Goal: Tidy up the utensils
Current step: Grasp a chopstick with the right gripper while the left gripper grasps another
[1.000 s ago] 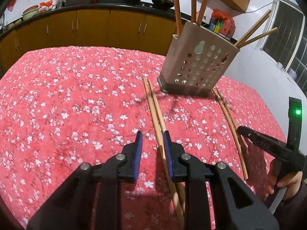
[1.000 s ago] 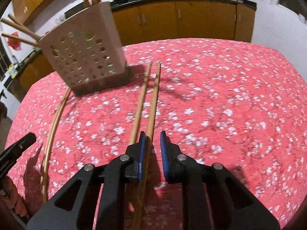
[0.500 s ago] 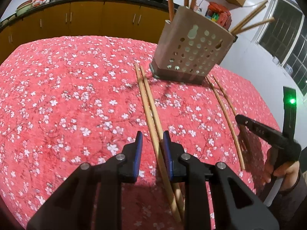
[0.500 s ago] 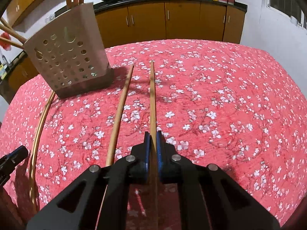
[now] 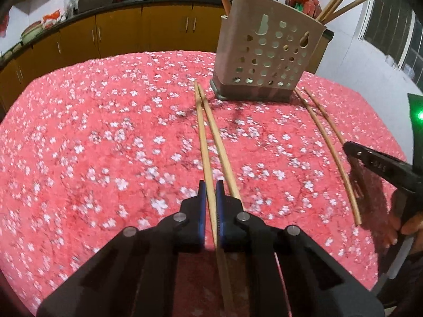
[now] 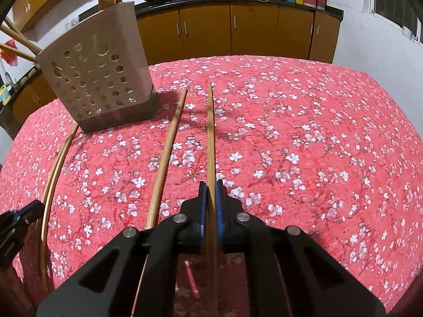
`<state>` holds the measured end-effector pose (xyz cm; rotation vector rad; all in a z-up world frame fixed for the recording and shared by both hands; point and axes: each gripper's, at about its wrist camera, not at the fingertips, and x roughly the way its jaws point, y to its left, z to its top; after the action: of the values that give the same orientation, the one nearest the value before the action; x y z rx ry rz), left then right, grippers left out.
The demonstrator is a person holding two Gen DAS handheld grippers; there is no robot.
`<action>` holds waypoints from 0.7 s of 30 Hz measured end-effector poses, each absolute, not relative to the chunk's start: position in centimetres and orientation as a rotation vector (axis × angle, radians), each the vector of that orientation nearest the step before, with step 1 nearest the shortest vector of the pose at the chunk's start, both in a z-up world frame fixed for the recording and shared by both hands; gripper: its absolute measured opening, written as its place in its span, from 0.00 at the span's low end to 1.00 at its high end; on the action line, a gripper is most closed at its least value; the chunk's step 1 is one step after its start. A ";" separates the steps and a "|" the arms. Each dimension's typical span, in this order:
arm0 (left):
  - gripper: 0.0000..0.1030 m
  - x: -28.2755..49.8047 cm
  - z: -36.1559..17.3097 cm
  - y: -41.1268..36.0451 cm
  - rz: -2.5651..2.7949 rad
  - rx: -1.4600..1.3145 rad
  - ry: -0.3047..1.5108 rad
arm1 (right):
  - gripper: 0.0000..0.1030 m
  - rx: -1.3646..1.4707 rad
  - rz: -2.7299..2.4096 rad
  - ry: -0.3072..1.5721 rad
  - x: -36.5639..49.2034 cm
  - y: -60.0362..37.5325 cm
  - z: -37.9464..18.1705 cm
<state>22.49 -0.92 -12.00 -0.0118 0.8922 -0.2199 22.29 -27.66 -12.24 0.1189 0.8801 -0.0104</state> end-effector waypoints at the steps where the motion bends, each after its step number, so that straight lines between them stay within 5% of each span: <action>1: 0.07 22.8 -12.0 -0.6 -0.207 -0.005 0.892 | 0.08 0.114 -0.006 0.882 22.3 -27.6 -12.2; 21: 0.09 26.5 -11.9 6.8 -0.103 -0.116 0.872 | 0.08 0.136 -0.028 0.849 24.4 -29.1 -12.4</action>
<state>26.50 6.84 -11.94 -0.1160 0.8722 -0.1028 24.43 -29.06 -12.41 0.1357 0.8491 -0.0278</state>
